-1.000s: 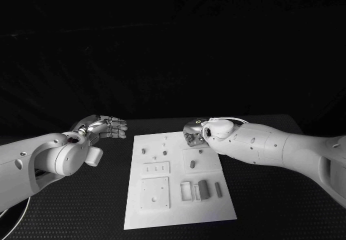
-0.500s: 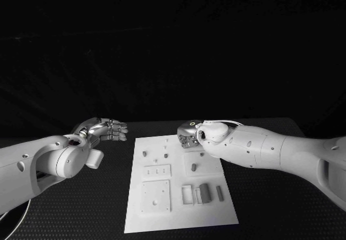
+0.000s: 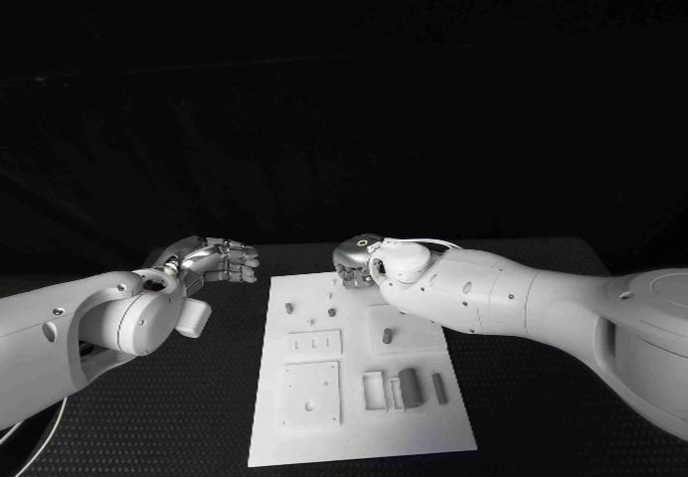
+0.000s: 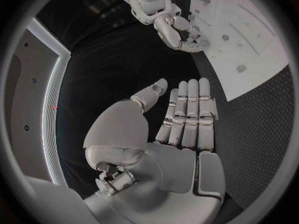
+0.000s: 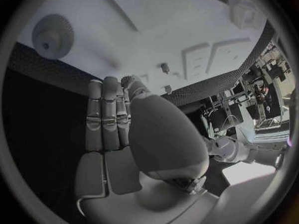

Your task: Assemble the parts on the task board

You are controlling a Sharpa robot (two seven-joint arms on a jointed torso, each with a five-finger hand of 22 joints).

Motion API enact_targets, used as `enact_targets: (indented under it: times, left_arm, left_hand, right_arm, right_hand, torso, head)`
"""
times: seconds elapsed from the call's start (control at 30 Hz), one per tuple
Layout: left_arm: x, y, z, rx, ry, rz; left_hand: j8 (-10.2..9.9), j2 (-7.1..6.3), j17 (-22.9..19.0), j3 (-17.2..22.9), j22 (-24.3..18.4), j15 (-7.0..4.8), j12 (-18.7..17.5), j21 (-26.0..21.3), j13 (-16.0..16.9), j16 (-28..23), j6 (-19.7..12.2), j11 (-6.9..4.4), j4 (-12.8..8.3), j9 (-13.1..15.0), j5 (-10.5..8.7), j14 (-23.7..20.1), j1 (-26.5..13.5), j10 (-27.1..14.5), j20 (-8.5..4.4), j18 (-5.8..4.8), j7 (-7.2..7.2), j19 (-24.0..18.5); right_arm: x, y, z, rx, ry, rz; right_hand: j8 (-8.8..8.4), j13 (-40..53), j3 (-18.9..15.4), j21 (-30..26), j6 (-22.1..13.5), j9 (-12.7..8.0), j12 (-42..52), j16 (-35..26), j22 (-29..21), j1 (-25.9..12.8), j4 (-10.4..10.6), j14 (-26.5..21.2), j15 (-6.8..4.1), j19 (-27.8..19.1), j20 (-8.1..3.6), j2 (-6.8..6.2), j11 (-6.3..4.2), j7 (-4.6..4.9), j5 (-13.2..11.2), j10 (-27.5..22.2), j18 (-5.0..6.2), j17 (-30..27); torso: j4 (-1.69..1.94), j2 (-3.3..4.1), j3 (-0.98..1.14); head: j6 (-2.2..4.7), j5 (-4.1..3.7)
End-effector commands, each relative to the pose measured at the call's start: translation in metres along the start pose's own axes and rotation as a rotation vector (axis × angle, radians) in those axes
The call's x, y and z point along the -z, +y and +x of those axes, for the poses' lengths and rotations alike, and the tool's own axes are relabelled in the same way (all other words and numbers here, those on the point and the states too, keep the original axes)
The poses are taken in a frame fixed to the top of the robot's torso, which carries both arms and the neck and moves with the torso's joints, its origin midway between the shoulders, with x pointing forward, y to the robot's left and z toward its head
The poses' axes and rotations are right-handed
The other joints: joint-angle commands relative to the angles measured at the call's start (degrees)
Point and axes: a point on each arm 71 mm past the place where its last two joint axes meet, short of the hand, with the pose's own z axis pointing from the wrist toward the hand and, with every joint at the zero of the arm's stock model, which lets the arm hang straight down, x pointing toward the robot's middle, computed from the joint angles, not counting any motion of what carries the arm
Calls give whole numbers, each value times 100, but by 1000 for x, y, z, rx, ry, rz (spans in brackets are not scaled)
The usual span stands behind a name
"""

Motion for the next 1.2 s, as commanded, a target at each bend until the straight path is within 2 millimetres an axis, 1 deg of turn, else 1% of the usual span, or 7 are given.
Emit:
enact_targets:
  times: [0.03, 0.17, 0.27, 0.47, 0.63, 0.8, 1.2]
  left_arm:
    - [-1, -3, 4, -1, 19, 17]
    - [-3, -4, 7, -1, 24, 18]
    - [-3, -6, 7, -2, 25, 22]
    - [-4, -9, 9, -4, 28, 27]
    - [-4, -12, 9, -5, 28, 32]
    - [-4, -16, 9, -7, 29, 40]
    - [-4, -23, 11, -12, 32, 53]
  left_hand:
    - [-20, -3, 7, -39, 9, 21, -25, -20, 10, -33, 10, 36, 7, 1, -37, -18, -36, 17, -10, -16, 31, -12]
    - [-22, -4, 8, -39, 10, 21, -28, -21, 13, -34, 10, 36, 7, 2, -37, -18, -37, 17, -10, -16, 31, -12]
    - [-22, -4, 9, -39, 10, 21, -29, -22, 14, -35, 10, 37, 6, 2, -37, -18, -37, 17, -10, -16, 31, -12]
    - [-24, -4, 11, -38, 12, 21, -34, -24, 18, -38, 9, 37, 5, 2, -37, -19, -38, 17, -9, -16, 31, -13]
    - [-25, -5, 12, -38, 12, 22, -36, -25, 20, -39, 9, 37, 5, 2, -37, -19, -38, 17, -9, -16, 32, -13]
    - [-27, -6, 14, -38, 13, 22, -39, -27, 22, -40, 9, 37, 5, 3, -37, -19, -40, 18, -9, -16, 32, -13]
    - [-30, -8, 19, -41, 17, 23, -48, -30, 31, -45, 10, 38, 8, 4, -37, -18, -49, 19, -8, -16, 33, -12]
  right_arm:
    - [-3, 3, -3, 19, -25, 8]
    - [-7, 8, -8, 15, -63, 12]
    - [-9, 11, -11, 11, -75, 13]
    - [-12, 15, -13, 13, -75, 12]
    - [-14, 14, -14, 16, -82, 17]
    - [-15, 14, -14, 18, -82, 19]
    - [-20, 15, -14, 30, -79, 25]
  right_hand:
    - [29, 8, -10, 34, 46, 64, 38, 25, 150, -15, -33, 18, -27, -3, -25, 57, 16, 0, 23, 40, 173, 7]
    - [27, 8, -9, 40, 46, 65, 36, 26, 149, -18, -34, 18, -27, -2, -27, 59, 16, 0, 23, 40, 173, 7]
    - [26, 9, -8, 48, 46, 65, 34, 29, 150, -19, -37, 19, -28, 1, -30, 58, 15, -1, 23, 41, 173, 8]
    - [24, 9, -8, 61, 47, 66, 31, 32, 150, -21, -43, 21, -30, 4, -33, 52, 14, -1, 23, 42, 173, 9]
    - [23, 9, -7, 64, 48, 66, 29, 33, 150, -21, -44, 20, -30, 4, -34, 53, 14, -1, 23, 43, 173, 9]
    - [22, 9, -8, 70, 49, 67, 28, 34, 150, -25, -45, 20, -30, 4, -35, 51, 14, -1, 23, 44, 173, 10]
    - [19, 9, -8, 82, 49, 68, 23, 37, 149, -34, -45, 21, -30, 3, -37, 45, 14, -1, 22, 44, 173, 10]
  torso:
    - [12, 8, -4]
    - [16, 11, -7]
    - [4, 17, -2]
    - [9, 16, -10]
    - [8, 22, -4]
    - [-8, 19, -2]
    - [7, 29, -6]
  head:
    - [9, -13]
    - [-6, -13]
    - [-7, 12]
    - [-24, 45]
    - [-36, 66]
    - [-60, 89]
    - [-79, 113]
